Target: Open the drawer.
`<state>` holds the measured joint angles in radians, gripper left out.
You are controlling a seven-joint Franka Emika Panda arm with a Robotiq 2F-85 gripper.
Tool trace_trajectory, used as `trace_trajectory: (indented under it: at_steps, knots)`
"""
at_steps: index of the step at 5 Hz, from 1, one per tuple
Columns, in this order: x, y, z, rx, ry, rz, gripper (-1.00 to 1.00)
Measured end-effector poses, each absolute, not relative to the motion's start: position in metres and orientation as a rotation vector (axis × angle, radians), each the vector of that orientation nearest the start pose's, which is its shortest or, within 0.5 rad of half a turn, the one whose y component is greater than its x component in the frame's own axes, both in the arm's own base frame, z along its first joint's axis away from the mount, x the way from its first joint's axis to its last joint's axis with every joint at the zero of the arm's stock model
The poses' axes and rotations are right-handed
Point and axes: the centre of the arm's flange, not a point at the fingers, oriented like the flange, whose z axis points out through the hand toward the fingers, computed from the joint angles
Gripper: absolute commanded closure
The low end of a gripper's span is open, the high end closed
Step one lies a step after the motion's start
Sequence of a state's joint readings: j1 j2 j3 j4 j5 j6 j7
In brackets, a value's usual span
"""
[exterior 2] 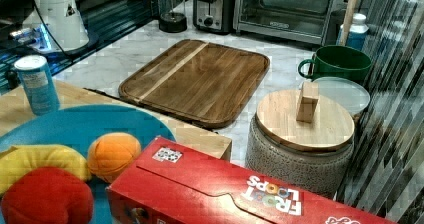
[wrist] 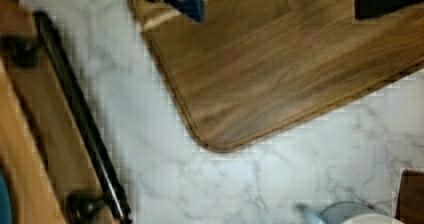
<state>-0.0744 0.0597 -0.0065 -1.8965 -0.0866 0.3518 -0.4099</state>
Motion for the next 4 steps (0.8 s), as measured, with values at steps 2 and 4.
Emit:
trace_trajectory:
  at_steps: [2, 4]
  knots:
    - [0.561, -0.108, 0.454, -3.305, 0.368, 0.074, -1.00]
    - [0.568, -0.146, 0.429, -3.327, 0.119, -0.096, -1.00]
